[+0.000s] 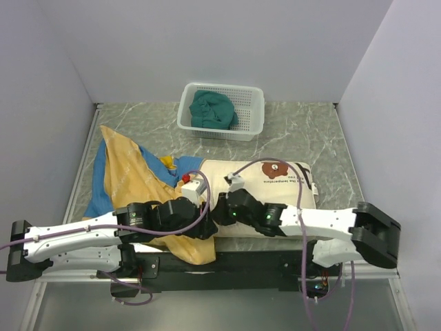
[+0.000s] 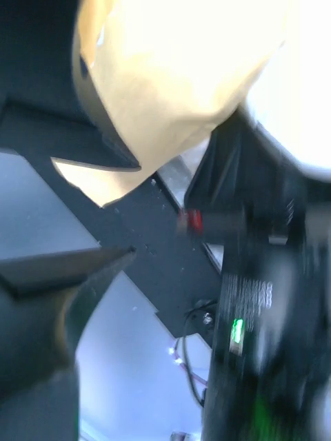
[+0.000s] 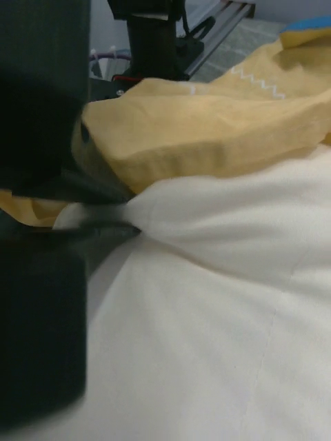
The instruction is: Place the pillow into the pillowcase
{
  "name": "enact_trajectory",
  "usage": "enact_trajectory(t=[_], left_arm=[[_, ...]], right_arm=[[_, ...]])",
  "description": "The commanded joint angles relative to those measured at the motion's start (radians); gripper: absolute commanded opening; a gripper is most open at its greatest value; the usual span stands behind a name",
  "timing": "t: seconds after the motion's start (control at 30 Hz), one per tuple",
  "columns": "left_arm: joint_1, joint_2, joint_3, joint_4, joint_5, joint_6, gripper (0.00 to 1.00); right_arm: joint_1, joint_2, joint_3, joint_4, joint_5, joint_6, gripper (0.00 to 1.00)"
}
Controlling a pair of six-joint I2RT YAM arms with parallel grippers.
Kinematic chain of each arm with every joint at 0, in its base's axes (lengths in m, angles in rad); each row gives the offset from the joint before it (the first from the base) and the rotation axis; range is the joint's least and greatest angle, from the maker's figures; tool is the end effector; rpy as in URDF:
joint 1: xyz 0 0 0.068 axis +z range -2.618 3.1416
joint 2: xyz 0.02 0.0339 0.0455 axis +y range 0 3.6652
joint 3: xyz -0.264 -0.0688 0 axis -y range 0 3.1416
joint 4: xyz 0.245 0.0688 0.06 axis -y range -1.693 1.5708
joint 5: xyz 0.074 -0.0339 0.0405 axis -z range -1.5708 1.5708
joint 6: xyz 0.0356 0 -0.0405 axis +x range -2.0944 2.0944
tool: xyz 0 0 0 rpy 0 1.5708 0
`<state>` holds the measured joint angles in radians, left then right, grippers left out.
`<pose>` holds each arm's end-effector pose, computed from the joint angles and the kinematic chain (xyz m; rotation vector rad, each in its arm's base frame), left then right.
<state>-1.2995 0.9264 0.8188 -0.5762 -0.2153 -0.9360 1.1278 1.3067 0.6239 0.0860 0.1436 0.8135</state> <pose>0.0598 -0.1866 0.2892 0.3146 2.3978 -0.9174 0.1201 0.2412 0.1989 -0.2760 2.3067 0.9202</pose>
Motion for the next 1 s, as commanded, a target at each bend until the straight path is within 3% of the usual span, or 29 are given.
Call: enact_trajectory(t=[0.0,0.07,0.13,0.2,0.27,0.4,0.57,0.67,0.8,0.97], left_arm=[[-0.001,-0.063,0.028,-0.051,-0.162,-0.086,0.66],[0.014,-0.077,0.097,-0.143,-0.304,-0.096,0.69],[0.052,-0.052,0.197,-0.242,-0.427,-0.095,0.70],[0.141,0.020,0.277,-0.261,-0.469,-0.034,0.72],[0.288,0.105,0.319,-0.228,-0.434,0.037,0.68],[0.448,0.230,0.377,-0.149,-0.311,0.259,0.54],[0.456,0.379,0.419,-0.192,-0.221,0.379,0.53],[0.456,0.405,0.402,-0.160,-0.164,0.407,0.60],[0.456,0.492,0.411,-0.182,-0.225,0.414,0.69],[0.470,0.610,0.419,-0.132,-0.234,0.437,0.65]], right_arm=[[0.001,-0.148,-0.041,0.009,0.106,0.019,0.35],[0.001,-0.207,-0.041,-0.032,0.131,0.012,0.43],[0.003,-0.263,-0.038,-0.078,0.143,0.012,0.46],[0.003,-0.294,-0.027,-0.135,0.172,0.001,0.51],[0.003,-0.310,0.011,-0.185,0.215,-0.013,0.53],[-0.058,-0.282,0.091,-0.258,0.243,-0.117,0.58],[-0.246,-0.222,0.100,-0.132,0.058,-0.284,0.68],[-0.270,-0.141,0.131,-0.089,0.022,-0.341,0.75],[-0.269,-0.017,0.177,-0.089,0.002,-0.349,0.80],[-0.272,0.123,0.178,-0.016,0.034,-0.313,0.83]])
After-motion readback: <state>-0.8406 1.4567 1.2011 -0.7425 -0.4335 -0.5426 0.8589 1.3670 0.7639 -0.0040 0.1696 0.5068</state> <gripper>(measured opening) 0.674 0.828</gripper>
